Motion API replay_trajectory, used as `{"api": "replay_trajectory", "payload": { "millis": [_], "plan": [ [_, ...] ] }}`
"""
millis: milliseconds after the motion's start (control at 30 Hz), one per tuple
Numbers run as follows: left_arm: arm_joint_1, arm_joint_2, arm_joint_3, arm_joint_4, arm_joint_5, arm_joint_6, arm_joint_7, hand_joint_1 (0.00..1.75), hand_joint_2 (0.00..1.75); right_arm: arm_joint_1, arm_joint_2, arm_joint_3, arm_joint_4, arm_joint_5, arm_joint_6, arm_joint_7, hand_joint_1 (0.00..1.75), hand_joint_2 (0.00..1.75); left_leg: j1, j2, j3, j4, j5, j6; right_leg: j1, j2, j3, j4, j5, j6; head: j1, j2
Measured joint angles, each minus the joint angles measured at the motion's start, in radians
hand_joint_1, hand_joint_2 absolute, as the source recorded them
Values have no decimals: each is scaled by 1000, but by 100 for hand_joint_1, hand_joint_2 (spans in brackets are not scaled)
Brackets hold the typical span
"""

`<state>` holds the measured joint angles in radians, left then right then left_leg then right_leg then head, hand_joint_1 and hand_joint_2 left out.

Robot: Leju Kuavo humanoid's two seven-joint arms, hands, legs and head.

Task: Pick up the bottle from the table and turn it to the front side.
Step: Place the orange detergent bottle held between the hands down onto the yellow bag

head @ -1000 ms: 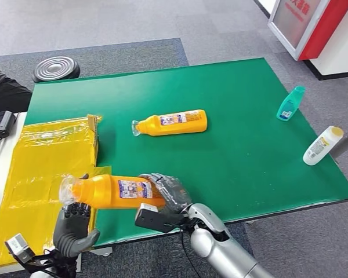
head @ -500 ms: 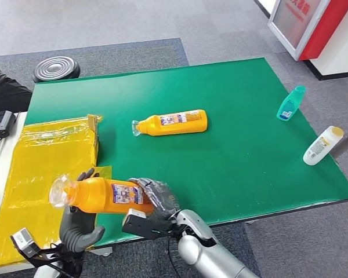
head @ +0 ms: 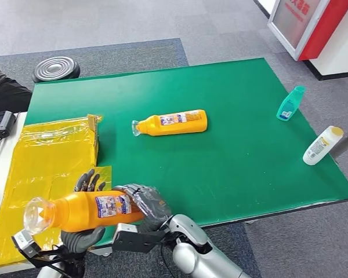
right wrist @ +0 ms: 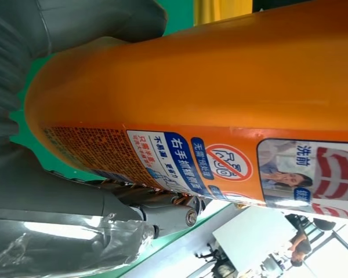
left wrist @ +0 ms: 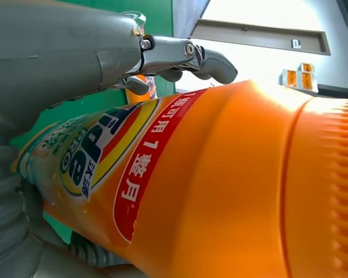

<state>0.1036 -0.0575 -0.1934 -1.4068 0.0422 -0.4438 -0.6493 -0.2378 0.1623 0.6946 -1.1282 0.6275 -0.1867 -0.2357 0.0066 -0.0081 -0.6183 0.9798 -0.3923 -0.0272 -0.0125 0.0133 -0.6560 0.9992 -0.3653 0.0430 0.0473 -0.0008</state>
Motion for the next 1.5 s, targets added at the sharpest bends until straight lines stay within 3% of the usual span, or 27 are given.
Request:
{"api": "replay_trajectory", "payload": {
  "millis": [100,133,167,233,267,300,600,967,1000,1100,1133,1233,1500],
  "plan": [
    [1,-1,0,0,0,-5,0,0,175,0,-1,2,-3,0,1,0,175,175,0,0,0,0,0,0,0,0,0,0,0,0,0,0],
    [1,-1,0,0,0,-8,0,11,175,0,-1,3,-4,0,1,1,175,175,0,0,0,0,0,0,0,0,0,0,0,0,0,0],
    [1,-1,0,0,0,-10,0,41,175,0,-2,3,-4,0,1,1,175,175,0,0,0,0,0,0,0,0,0,0,0,0,0,0],
    [1,-1,0,0,-2,-11,-1,128,175,0,-2,4,-4,0,1,2,175,175,0,0,0,0,0,0,0,0,0,0,0,0,0,0],
    [1,-1,0,0,-7,-10,-3,161,175,0,-2,4,-4,0,0,3,175,175,0,0,0,0,0,0,0,0,0,0,0,0,0,0],
    [1,-1,0,0,-16,-7,-6,175,175,0,-2,4,-4,0,-1,5,175,175,0,0,0,0,0,0,0,0,0,0,0,0,0,0],
    [2,0,-14,-12,-149,83,-16,175,175,0,-5,3,15,2,-21,20,175,175,0,0,0,0,0,0,0,0,0,0,0,0,0,0],
    [4,0,-16,-33,-152,113,-16,175,175,-2,-3,3,30,3,-33,23,175,175,0,0,0,0,0,0,0,0,0,0,0,0,0,0],
    [5,0,-16,-36,-150,115,-16,175,175,-2,-3,3,30,3,-33,23,153,175,0,0,0,0,0,0,0,0,0,0,0,0,0,0],
    [14,1,-13,-53,-149,137,-16,175,175,-3,-1,4,30,1,-33,21,22,175,0,0,0,0,0,0,0,0,0,0,0,0,0,0],
    [17,1,-10,-62,-152,149,-16,175,175,-3,0,3,30,0,-34,20,0,175,0,0,0,0,0,0,0,0,0,0,0,0,0,0],
    [27,3,15,-96,-185,218,-16,175,175,4,-3,-9,29,-10,-43,19,0,175,0,0,0,0,0,0,0,0,0,0,0,0,0,0],
    [58,71,177,-192,-519,615,57,175,175,131,-52,-144,-77,-105,-41,0,0,175,0,0,0,0,0,-1,1,0,0,0,-1,0,0,0]
  ]
}}
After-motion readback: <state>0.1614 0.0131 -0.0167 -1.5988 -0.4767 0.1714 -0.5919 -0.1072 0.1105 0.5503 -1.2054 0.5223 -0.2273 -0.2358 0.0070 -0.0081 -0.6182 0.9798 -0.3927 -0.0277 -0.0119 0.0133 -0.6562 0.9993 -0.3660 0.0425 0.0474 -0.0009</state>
